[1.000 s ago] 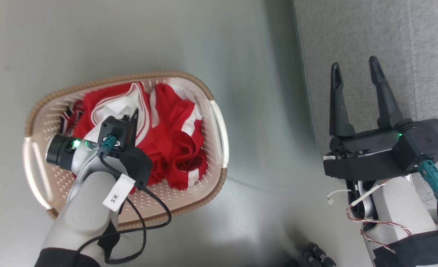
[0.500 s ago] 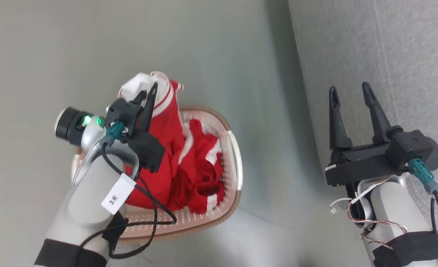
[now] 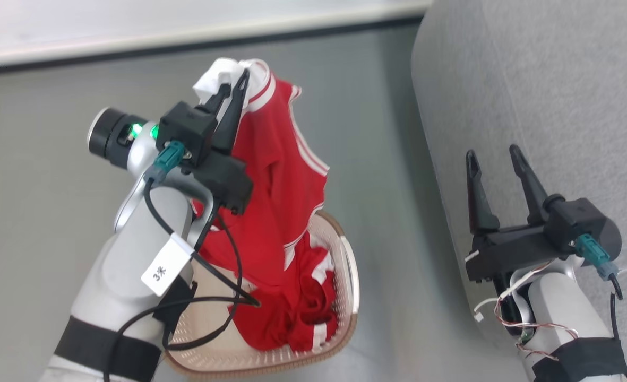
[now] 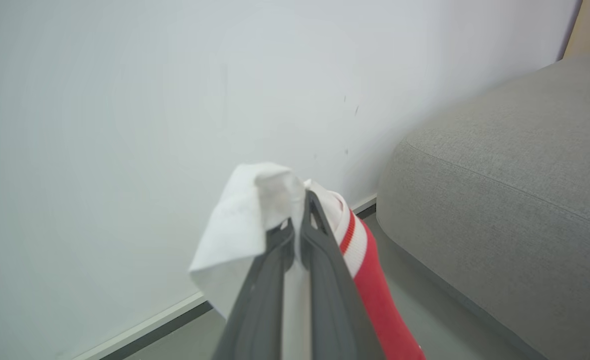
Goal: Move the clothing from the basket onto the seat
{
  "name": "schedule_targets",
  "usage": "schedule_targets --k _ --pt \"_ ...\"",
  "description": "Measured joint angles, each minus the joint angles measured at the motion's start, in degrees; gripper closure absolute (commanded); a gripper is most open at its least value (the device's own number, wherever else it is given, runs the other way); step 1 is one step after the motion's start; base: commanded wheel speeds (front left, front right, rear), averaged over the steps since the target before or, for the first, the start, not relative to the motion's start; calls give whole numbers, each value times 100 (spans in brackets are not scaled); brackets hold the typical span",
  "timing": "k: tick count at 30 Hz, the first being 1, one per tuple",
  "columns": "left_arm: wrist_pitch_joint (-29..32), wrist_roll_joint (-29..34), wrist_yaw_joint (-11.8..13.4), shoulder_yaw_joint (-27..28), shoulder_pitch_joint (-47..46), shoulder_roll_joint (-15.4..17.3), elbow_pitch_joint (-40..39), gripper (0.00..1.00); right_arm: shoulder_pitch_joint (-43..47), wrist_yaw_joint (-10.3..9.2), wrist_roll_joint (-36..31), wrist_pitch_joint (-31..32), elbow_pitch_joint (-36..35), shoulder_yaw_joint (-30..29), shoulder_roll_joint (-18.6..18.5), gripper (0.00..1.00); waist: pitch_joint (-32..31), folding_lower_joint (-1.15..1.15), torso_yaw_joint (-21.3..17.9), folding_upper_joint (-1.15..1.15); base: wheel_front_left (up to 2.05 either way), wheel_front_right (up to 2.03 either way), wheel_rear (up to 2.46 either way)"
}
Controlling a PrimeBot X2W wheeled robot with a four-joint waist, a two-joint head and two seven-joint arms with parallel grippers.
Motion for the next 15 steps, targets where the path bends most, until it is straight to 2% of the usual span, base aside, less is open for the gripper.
schedule_targets --k 8,15 --pt "-1 -115 -42 -151 -292 -57 31 100 151 190 -15 0 326 121 -18 0 -685 0 132 0 0 0 0" --pt "68 -274 -43 -219 -327 -90 236 100 113 377 -178 1 673 495 -2 0 -1288 0 190 0 0 0 0"
